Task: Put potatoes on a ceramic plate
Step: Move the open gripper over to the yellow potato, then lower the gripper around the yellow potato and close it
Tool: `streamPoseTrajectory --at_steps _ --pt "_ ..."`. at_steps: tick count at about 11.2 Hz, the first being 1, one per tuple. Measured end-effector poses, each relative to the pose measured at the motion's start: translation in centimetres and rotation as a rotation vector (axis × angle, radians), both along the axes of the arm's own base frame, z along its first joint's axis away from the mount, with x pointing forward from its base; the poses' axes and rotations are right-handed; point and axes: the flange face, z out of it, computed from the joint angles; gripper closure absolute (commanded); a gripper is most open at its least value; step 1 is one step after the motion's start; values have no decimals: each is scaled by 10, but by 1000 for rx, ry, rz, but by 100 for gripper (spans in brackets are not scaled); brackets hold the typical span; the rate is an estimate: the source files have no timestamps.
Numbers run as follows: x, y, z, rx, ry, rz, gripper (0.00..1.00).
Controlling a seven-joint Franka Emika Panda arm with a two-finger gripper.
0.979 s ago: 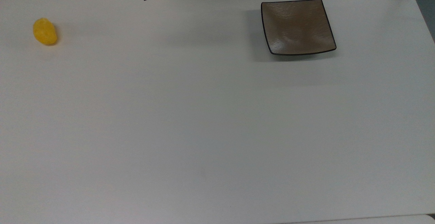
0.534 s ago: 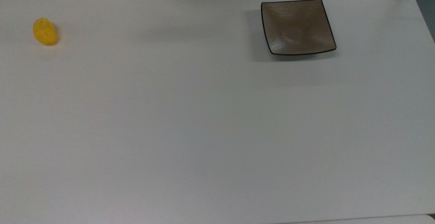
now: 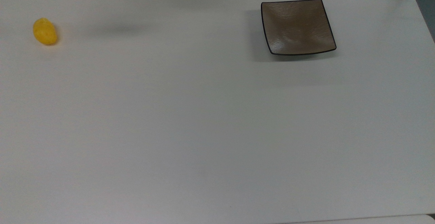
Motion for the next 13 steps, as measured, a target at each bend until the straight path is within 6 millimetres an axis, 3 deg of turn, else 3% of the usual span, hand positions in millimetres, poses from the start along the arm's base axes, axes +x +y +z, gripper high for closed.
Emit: streamPoseTrajectory --at_steps 3,5,10,13 --pt "-13 -60 -15 -32 -16 6 0" --pt "-14 -83 -42 -47 0 33 0" --pt "-9 -113 -111 -126 51 114 0" --pt "-23 -128 -158 -161 34 148 0"
